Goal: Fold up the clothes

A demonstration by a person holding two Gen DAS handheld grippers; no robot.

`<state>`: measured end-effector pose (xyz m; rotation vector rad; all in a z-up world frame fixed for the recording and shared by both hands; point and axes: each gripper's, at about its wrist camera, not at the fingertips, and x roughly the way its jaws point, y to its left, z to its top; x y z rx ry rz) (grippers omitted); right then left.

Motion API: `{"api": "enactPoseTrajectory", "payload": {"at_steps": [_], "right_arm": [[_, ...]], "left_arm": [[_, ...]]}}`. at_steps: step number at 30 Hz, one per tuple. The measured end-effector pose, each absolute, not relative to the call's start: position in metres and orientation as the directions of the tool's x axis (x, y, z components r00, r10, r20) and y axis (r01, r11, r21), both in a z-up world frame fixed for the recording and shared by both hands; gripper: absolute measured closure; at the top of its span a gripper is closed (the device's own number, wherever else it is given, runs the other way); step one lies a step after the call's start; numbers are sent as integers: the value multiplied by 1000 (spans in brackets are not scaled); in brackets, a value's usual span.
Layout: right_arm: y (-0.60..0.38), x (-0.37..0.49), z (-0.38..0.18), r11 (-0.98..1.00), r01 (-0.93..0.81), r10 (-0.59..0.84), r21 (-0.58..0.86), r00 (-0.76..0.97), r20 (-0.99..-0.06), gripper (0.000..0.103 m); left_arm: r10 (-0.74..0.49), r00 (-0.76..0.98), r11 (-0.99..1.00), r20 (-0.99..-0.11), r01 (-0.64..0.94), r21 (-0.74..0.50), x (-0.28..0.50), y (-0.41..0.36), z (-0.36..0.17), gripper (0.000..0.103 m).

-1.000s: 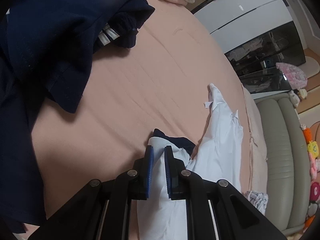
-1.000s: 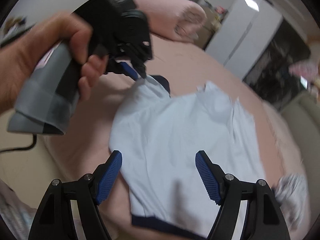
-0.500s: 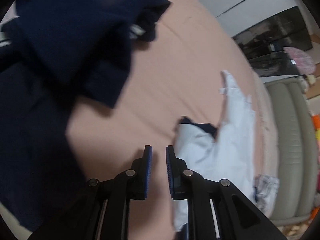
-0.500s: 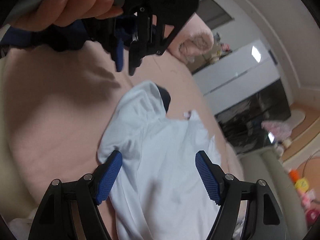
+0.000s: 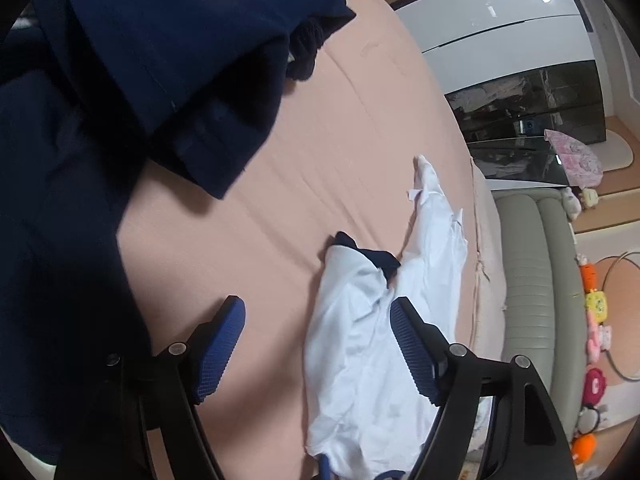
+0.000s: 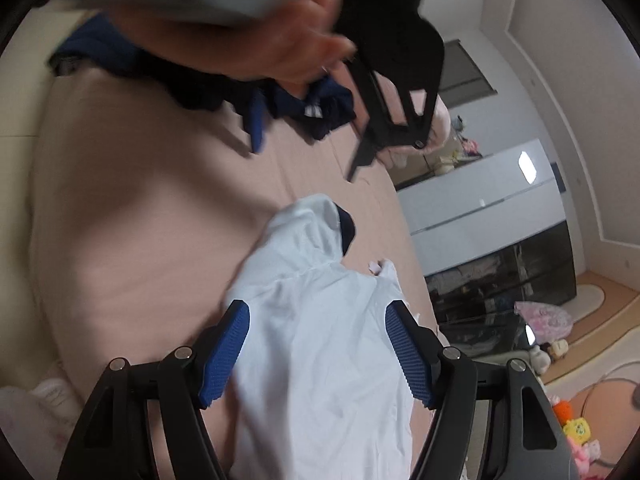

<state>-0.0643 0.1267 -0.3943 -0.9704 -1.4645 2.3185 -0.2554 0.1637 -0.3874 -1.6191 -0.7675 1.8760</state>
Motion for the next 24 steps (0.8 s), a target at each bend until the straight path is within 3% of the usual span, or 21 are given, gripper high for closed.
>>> {"api": "enactPoseTrajectory", "payload": {"at_steps": [4, 8, 15, 19, 24], "right_arm": [[120, -52, -410, -385, 188, 504, -904, -778, -376, 33], [123, -47, -404, -414, 193, 519, -890, -753, -405, 33], [135, -58, -403, -478, 251, 519, -841, -692, -502, 32], [137, -66, -411, -471, 247, 531, -847, -687, -496, 32], [147, -83, -403, -532, 183, 545, -827, -674, -499, 18]], "left_arm": [[777, -30, -629, -629, -12, -777, -260, 176, -402, 29], [803, 16, -596, -596, 27, -802, -262, 184, -411, 29], [765, 49, -642, -642, -11, -766, -260, 191, -408, 29], [757, 48, -651, -651, -19, -759, -262, 190, -411, 28], [782, 17, -624, -624, 7, -782, -270, 188, -414, 28]]}}
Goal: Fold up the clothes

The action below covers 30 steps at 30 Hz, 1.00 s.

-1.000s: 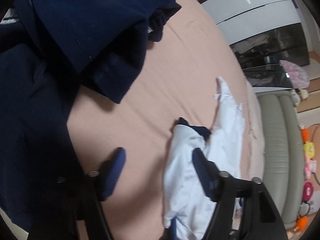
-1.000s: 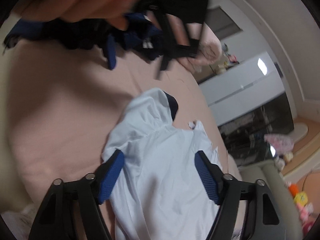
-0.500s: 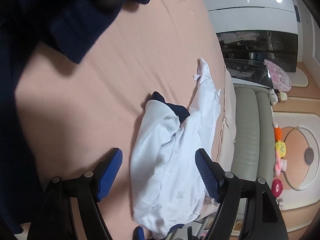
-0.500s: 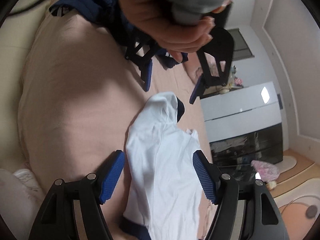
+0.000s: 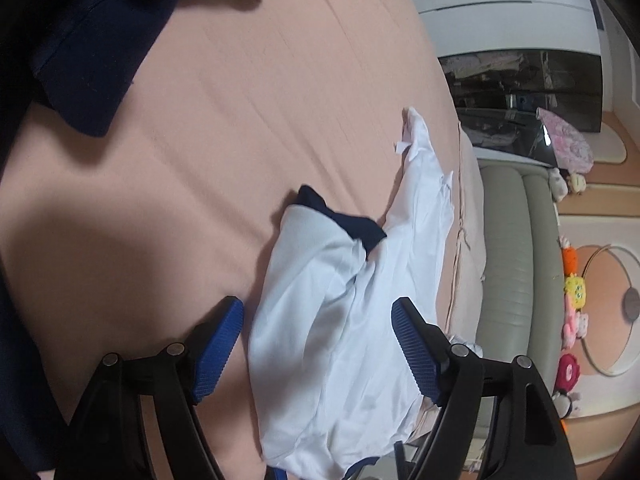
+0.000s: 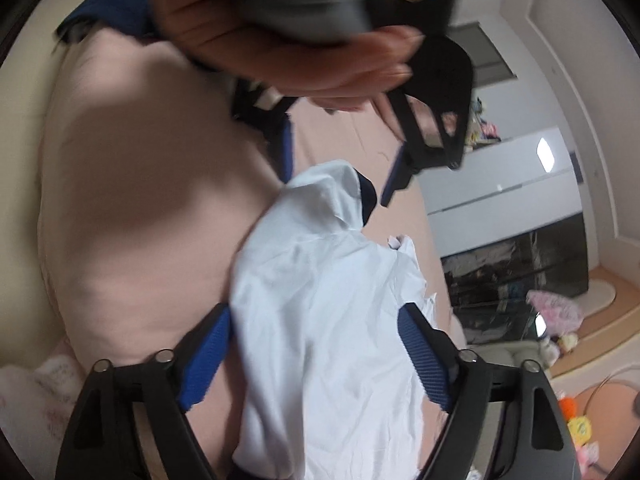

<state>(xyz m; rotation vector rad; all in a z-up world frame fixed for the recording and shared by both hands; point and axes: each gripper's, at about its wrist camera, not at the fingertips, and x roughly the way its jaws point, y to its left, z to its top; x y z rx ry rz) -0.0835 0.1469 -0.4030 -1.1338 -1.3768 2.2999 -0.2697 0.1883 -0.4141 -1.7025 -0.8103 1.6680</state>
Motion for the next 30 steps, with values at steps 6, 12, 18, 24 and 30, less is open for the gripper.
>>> {"api": "enactPoseTrajectory", "payload": {"at_steps": [6, 12, 18, 24, 30], "right_arm": [[148, -86, -395, -497, 61, 601, -866, -695, -394, 18], [151, -91, -412, -361, 30, 666, -932, -692, -280, 22], [142, -77, -401, -391, 96, 616, -915, -711, -338, 22], [138, -72, -398, -456, 147, 569, -878, -710, -414, 22], [140, -76, -405, -594, 200, 486, -780, -683, -545, 76]], "left_arm": [[800, -10, -599, -600, 28, -800, -276, 187, -417, 28], [795, -4, -607, -607, -11, -795, -281, 202, -416, 28], [785, 4, -617, -620, -85, -782, -279, 217, -412, 32], [761, 28, -644, -648, -78, -761, -277, 222, -420, 75], [754, -22, -657, -657, -62, -752, -277, 208, -418, 91]]}}
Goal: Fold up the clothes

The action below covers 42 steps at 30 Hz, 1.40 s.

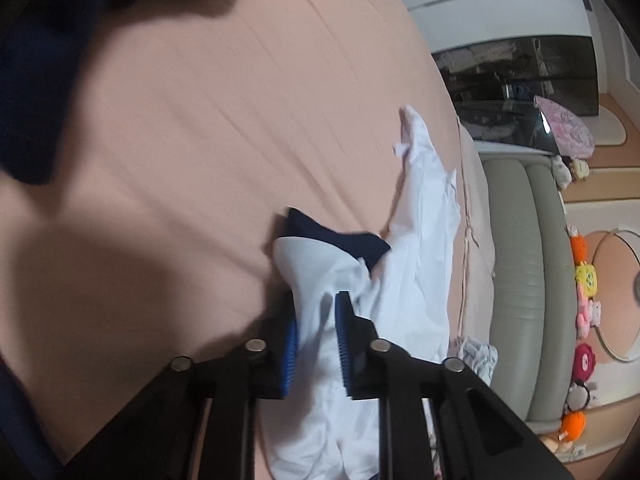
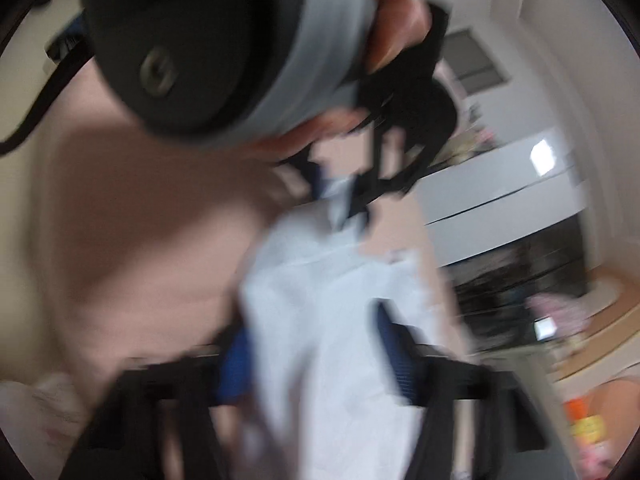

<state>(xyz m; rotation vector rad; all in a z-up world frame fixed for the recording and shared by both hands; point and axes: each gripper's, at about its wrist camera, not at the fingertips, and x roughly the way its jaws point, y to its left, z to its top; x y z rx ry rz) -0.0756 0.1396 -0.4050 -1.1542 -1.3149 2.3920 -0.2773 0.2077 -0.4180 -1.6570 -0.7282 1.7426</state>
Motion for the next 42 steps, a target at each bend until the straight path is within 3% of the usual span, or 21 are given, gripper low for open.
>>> {"api": "enactPoseTrajectory", "payload": {"at_steps": [1, 2, 7, 13, 18, 26, 32, 42], "right_arm": [[141, -76, -407, -641, 219, 458, -735, -660, -596, 94], [141, -76, -410, -668, 205, 451, -715, -653, -609, 95], [148, -73, -400, -782, 98, 414, -616, -657, -630, 97], [176, -71, -385, -956, -46, 251, -290, -642, -725, 97], [202, -64, -382, -988, -156, 107, -5, -652, -750, 97], [215, -53, -384, -978, -164, 17, 130, -684, -730, 97], [256, -36, -381, -909, -246, -57, 336, -726, -686, 97], [310, -24, -406, -664, -284, -298, 692, -749, -592, 96]], "left_arm": [[760, -26, -650, -649, -53, -758, -277, 205, -419, 92], [771, -24, -637, -636, -44, -770, -277, 203, -421, 92], [798, -29, -602, -601, -36, -798, -276, 202, -420, 96], [848, -50, -530, -527, -86, -844, -276, 214, -399, 98], [853, -17, -519, -521, -129, -845, -270, 234, -391, 98], [860, 79, -483, -504, -193, -854, -256, 272, -383, 98], [813, 135, -512, -566, -298, -806, -240, 298, -375, 98], [758, 192, -523, -623, -392, -757, -215, 313, -378, 98]]}}
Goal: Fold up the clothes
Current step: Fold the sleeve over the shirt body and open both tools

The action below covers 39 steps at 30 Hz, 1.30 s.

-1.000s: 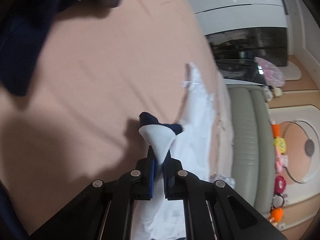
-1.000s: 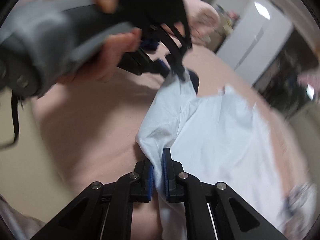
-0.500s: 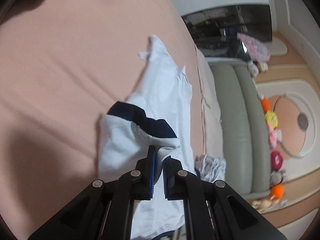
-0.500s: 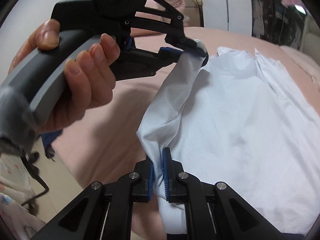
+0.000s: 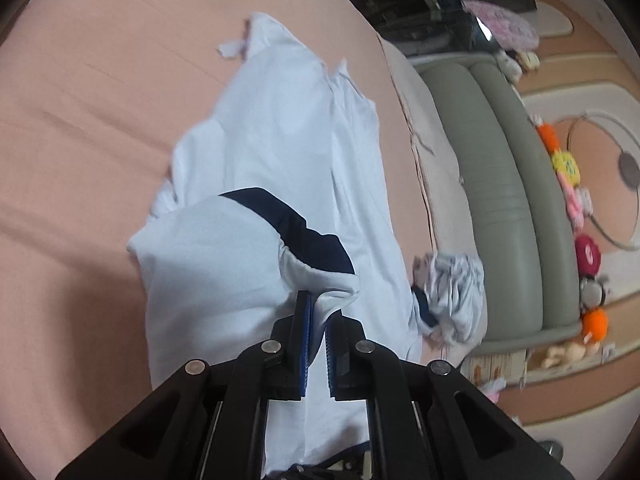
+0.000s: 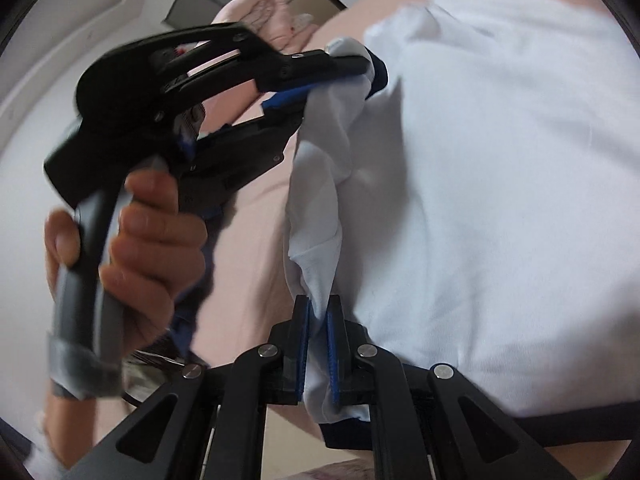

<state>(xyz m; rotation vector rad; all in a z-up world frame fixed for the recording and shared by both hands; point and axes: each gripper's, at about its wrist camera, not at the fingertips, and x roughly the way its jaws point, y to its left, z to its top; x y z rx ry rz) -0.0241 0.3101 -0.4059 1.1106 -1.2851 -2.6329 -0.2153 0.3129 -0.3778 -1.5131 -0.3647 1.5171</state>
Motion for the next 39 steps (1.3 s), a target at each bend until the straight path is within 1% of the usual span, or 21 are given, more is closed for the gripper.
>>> {"api": "enactPoseTrajectory", "payload": {"at_steps": [4, 5, 7, 8, 9, 10, 11, 12, 13, 14, 15, 17, 19, 21, 25, 27, 29, 34, 37, 39], "right_arm": [[316, -23, -410, -631, -283, -317, 722, -756, -572, 96], [316, -24, -409, -636, -282, -314, 718, -755, -575, 96], [315, -25, -408, -644, -286, -308, 710, -753, -582, 96], [315, -25, -408, -645, -286, -306, 709, -753, -582, 96], [316, -25, -407, -646, -287, -306, 707, -751, -585, 96], [316, -25, -407, -648, -289, -306, 705, -749, -588, 96], [317, -25, -406, -649, -290, -306, 703, -747, -590, 93], [318, -25, -404, -649, -289, -310, 704, -744, -591, 90], [319, -26, -402, -649, -288, -314, 704, -742, -593, 82], [319, -26, -399, -652, -285, -314, 703, -743, -592, 69], [319, -26, -396, -655, -281, -313, 701, -743, -591, 62], [315, -26, -384, -694, -280, -277, 663, -746, -605, 40], [311, -26, -371, -755, -302, -200, 582, -739, -643, 32], [309, -29, -362, -788, -298, -169, 539, -737, -654, 32], [314, -33, -355, -780, -313, -172, 542, -726, -666, 32], [308, -29, -353, -774, -330, -164, 540, -720, -675, 32], [300, -25, -352, -768, -346, -156, 539, -715, -682, 32], [310, -22, -343, -732, -395, -141, 555, -708, -692, 32], [316, -21, -339, -731, -419, -117, 538, -700, -704, 32], [318, -25, -337, -730, -432, -105, 529, -695, -711, 32]], "left_arm": [[718, 181, -545, -673, -456, -704, -204, 321, -374, 97], [708, 179, -552, -683, -464, -693, -204, 323, -372, 95], [699, 197, -549, -688, -468, -692, -201, 324, -369, 83], [705, 212, -536, -676, -464, -705, -200, 324, -368, 64], [724, 226, -513, -652, -456, -727, -199, 322, -365, 33], [740, 235, -493, -631, -448, -745, -197, 319, -361, 20], [755, 243, -473, -609, -440, -763, -195, 317, -356, 8], [768, 248, -456, -590, -435, -776, -194, 315, -352, 8], [777, 248, -444, -579, -435, -783, -193, 312, -348, 8], [786, 246, -435, -567, -432, -790, -192, 307, -344, 8], [795, 237, -434, -559, -422, -796, -193, 301, -343, 8], [813, 210, -442, -543, -385, -810, -197, 289, -341, 8], [840, 182, -438, -511, -327, -837, -204, 273, -343, 8], [869, 150, -425, -471, -261, -867, -213, 256, -346, 8], [913, 79, -386, -400, -143, -911, -228, 224, -351, 8], [917, 34, -390, -397, -132, -911, -231, 211, -349, 8], [904, -31, -426, -426, -137, -894, -231, 202, -346, 8], [819, -167, -572, -550, -154, -806, -225, 187, -341, 8], [751, -199, -659, -629, -178, -731, -218, 190, -341, 8], [728, -199, -686, -656, -192, -702, -212, 194, -342, 8]]}}
